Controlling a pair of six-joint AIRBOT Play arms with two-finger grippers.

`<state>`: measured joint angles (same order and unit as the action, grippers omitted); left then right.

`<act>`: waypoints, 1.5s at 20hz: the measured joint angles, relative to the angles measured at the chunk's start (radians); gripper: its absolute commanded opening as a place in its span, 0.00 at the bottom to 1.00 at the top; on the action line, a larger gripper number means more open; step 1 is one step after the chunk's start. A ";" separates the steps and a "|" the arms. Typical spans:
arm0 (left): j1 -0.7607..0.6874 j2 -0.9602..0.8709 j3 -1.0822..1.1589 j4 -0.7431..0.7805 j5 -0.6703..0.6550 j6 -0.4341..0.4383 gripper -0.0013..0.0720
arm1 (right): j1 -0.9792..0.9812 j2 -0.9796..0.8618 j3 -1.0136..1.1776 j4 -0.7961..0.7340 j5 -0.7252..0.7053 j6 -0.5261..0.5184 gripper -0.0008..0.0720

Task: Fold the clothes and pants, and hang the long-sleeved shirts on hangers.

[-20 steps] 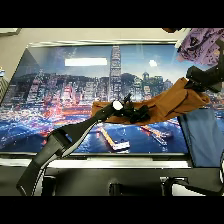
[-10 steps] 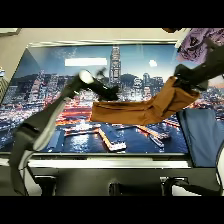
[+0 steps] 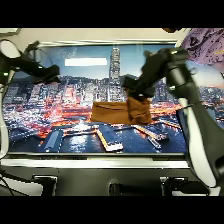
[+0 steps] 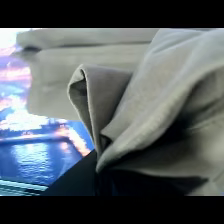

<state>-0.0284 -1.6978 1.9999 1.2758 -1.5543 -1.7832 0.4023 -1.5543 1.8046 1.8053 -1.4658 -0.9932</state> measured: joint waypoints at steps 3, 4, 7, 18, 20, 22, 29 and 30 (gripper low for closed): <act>0.058 0.020 0.000 0.011 -0.023 0.008 0.04 | 0.077 -0.063 0.000 0.002 0.066 0.059 0.04; 0.070 0.023 0.000 0.014 -0.029 0.014 0.04 | 0.095 -0.083 0.000 0.009 0.091 0.078 0.04; 0.091 0.026 0.000 0.023 -0.038 0.024 0.04 | 0.123 -0.136 0.000 0.041 0.165 0.123 0.04; 0.103 0.019 -0.007 0.027 -0.043 0.033 0.04 | 0.138 -0.232 0.001 0.173 0.416 0.116 0.59; 0.103 0.018 -0.007 0.027 -0.043 0.033 0.04 | 0.138 -0.214 0.006 0.220 0.460 0.063 0.59; 0.103 0.016 -0.007 0.027 -0.043 0.033 0.04 | 0.135 -0.181 0.017 0.248 0.476 0.014 0.59; 0.103 0.015 -0.007 0.027 -0.043 0.033 0.04 | -0.103 -0.034 0.093 0.244 0.319 -0.141 0.66; 0.103 0.015 -0.007 0.027 -0.043 0.033 0.04 | -0.177 -0.019 0.097 0.241 0.265 -0.185 0.66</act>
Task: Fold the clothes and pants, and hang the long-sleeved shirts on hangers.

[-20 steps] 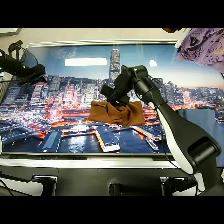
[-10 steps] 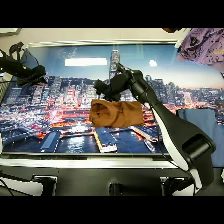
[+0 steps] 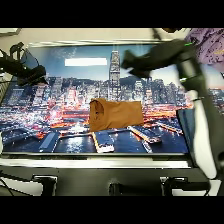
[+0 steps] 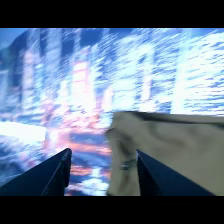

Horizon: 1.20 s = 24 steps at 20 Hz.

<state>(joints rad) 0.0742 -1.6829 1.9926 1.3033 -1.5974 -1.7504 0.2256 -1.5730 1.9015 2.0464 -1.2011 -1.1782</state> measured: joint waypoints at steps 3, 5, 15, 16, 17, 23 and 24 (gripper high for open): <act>0.000 0.000 0.000 0.000 0.000 0.000 0.04 | -0.229 0.022 -0.037 0.010 -0.146 -0.152 0.66; 0.000 0.000 0.000 0.000 0.000 0.000 0.04 | -0.352 0.027 -0.122 0.048 -0.195 -0.245 0.67; 0.000 0.000 0.000 0.004 0.001 0.000 0.04 | -0.439 -0.061 -0.708 0.364 -0.048 -0.613 0.65; 0.000 0.000 0.000 0.006 0.001 0.000 0.04 | -0.417 -0.079 -0.725 0.379 -0.026 -0.629 0.65; 0.000 0.000 0.000 0.008 0.001 0.000 0.04 | -0.397 -0.094 -0.737 0.390 -0.004 -0.639 0.65; 0.000 -0.009 0.000 0.023 0.001 0.000 0.04 | -0.299 -0.140 -0.761 0.438 0.118 -0.656 0.04; 0.000 -0.011 0.000 0.023 0.001 0.000 0.04 | -0.293 -0.140 -0.759 0.442 0.126 -0.656 0.04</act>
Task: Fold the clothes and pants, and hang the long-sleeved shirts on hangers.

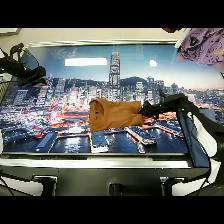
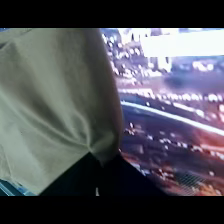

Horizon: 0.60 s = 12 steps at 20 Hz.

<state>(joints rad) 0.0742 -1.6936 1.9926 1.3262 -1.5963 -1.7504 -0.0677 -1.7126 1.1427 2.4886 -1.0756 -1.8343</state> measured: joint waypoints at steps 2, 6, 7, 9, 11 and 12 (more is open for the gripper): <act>0.000 -0.002 0.000 0.001 0.000 0.000 0.04 | 0.006 0.014 0.019 0.002 0.003 -0.002 0.04; 0.000 -0.003 0.000 0.002 0.000 0.000 0.04 | -0.004 0.049 0.150 -0.073 0.002 0.084 0.04; 0.000 -0.003 0.000 0.002 -0.001 0.000 0.04 | -0.018 0.053 0.199 -0.103 -0.006 0.119 0.04; 0.000 -0.003 0.000 0.002 -0.001 0.000 0.04 | -0.055 0.058 0.292 -0.146 -0.023 0.176 0.04; 0.000 -0.003 0.000 0.002 -0.001 0.000 0.04 | -0.109 0.061 0.390 -0.183 -0.036 0.230 0.04; 0.000 -0.003 0.000 0.003 -0.002 0.000 0.04 | -0.136 0.062 0.433 -0.200 -0.045 0.252 0.04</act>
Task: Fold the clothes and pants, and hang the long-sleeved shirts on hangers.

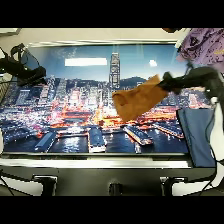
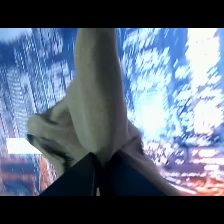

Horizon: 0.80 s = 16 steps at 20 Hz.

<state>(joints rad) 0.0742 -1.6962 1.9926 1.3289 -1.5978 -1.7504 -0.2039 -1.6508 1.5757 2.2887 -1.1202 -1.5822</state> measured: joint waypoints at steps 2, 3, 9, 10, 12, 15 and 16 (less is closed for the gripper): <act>0.000 0.000 0.000 0.000 0.000 0.000 0.04 | -0.060 0.001 0.080 -0.039 -0.019 0.044 0.04; 0.000 0.000 0.000 0.000 0.000 0.000 0.04 | -0.092 0.002 0.119 -0.064 -0.029 0.065 0.04; 0.000 0.000 0.000 0.000 -0.001 -0.003 0.04 | -0.275 0.005 0.278 -0.190 -0.068 0.207 0.04; 0.000 0.000 0.000 0.000 -0.002 -0.003 0.04 | -0.304 0.008 0.292 -0.203 -0.071 0.232 0.04; 0.000 0.000 0.000 0.000 -0.006 -0.003 0.04 | -0.349 0.020 0.308 -0.225 -0.081 0.276 0.04; 0.000 0.000 0.000 -0.001 -0.009 -0.004 0.04 | -0.388 0.050 0.319 -0.275 -0.105 0.335 0.04; 0.000 0.000 0.000 -0.001 -0.010 -0.006 0.04 | -0.394 0.063 0.320 -0.300 -0.117 0.360 0.04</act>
<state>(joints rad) 0.0738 -1.6962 1.9926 1.3281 -1.6073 -1.7565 -0.5980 -1.5875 1.8961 1.9888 -1.2377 -1.2221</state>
